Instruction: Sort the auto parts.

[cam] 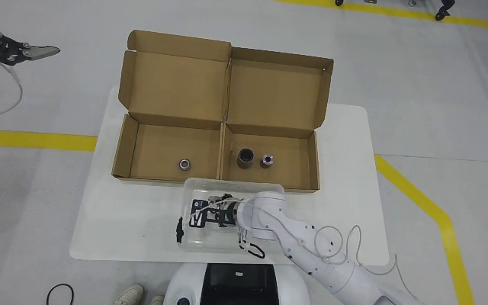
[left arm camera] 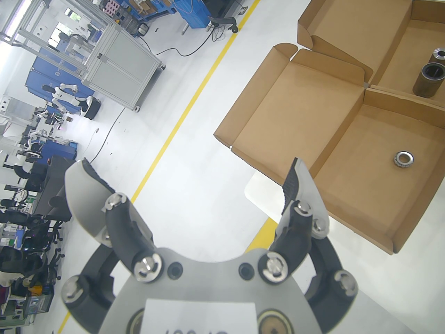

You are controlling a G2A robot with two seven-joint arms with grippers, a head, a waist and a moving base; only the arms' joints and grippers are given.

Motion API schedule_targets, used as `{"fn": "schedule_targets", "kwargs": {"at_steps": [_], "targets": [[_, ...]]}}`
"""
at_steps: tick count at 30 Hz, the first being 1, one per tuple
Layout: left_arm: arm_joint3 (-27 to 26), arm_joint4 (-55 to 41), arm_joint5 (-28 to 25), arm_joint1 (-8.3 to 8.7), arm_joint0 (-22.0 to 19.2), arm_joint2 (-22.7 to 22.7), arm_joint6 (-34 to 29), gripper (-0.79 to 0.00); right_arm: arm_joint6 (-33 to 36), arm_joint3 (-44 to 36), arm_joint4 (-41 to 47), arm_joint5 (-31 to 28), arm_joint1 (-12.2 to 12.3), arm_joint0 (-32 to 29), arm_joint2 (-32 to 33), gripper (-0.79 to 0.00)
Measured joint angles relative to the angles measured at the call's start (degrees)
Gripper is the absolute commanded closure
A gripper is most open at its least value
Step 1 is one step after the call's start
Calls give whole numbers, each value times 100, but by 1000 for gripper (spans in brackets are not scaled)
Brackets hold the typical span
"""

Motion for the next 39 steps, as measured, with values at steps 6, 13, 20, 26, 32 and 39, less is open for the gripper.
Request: {"fn": "schedule_targets", "kwargs": {"at_steps": [6,13,20,26,32,39], "targets": [[0,0,0,0,0,0,0,-785,-400,-447,179,-260,117,-246,261,0],[0,0,0,0,0,0,0,-785,-1333,-790,387,-681,266,-512,637,0],[0,0,0,0,0,0,0,-785,-2193,-1165,904,-988,390,-700,1125,0],[0,0,0,0,0,0,0,-785,-2672,-1471,1278,-1267,467,-649,1493,0],[0,0,0,0,0,0,0,-785,-2770,-2000,1452,-1328,499,-394,1717,0],[0,0,0,0,0,0,0,-785,-2344,-2727,1528,-1171,515,-104,1757,0]]}}
